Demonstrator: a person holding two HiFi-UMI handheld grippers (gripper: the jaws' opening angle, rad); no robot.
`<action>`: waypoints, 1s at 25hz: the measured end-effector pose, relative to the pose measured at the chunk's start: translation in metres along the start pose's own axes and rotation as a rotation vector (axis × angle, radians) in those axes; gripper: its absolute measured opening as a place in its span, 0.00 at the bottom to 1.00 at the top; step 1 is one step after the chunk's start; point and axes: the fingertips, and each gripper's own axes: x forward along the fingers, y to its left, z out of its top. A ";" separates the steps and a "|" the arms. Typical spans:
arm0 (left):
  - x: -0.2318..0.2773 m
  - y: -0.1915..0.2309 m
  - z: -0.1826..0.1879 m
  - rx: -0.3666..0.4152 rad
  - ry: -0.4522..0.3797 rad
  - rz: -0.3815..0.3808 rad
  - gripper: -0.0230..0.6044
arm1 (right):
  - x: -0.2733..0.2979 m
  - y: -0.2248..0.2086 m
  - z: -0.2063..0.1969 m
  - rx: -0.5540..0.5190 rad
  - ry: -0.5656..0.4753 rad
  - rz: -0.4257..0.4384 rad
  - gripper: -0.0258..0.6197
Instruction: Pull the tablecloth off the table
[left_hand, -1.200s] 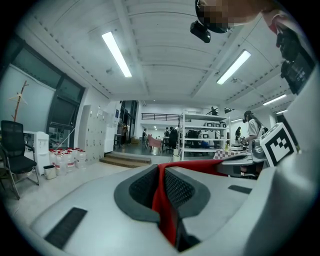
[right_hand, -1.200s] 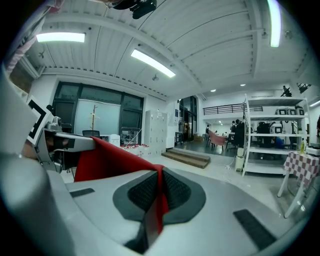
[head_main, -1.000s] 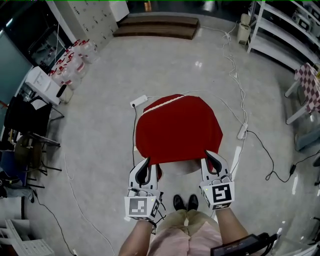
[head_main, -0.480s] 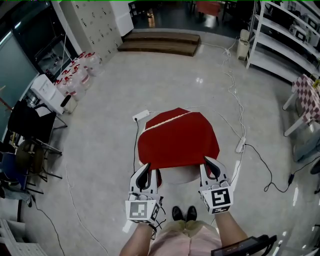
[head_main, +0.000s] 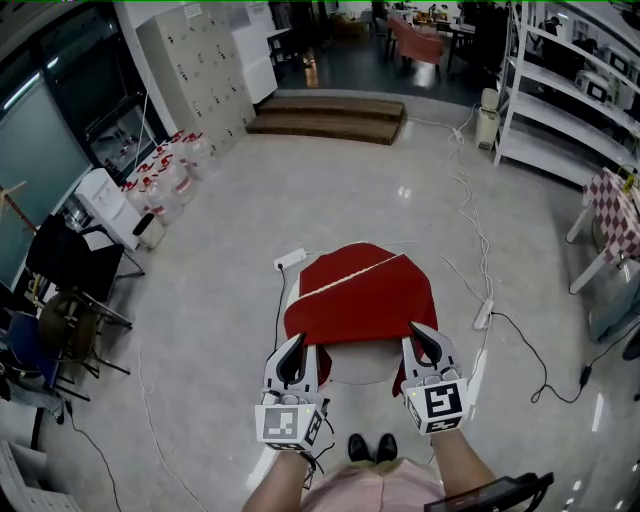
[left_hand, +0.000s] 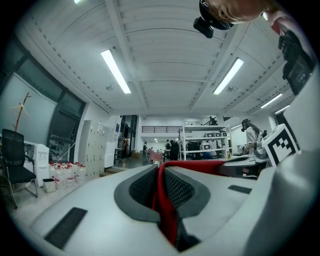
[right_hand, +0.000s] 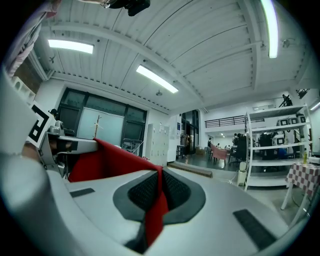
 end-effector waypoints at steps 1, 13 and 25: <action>-0.001 0.000 0.003 0.002 -0.006 0.000 0.11 | -0.001 0.001 0.003 -0.002 -0.006 -0.001 0.08; -0.008 -0.008 0.018 0.009 -0.059 -0.008 0.11 | -0.016 0.000 0.014 -0.009 -0.042 -0.014 0.08; -0.014 -0.007 0.016 0.002 -0.066 -0.028 0.11 | -0.020 0.005 0.011 -0.002 -0.044 -0.038 0.08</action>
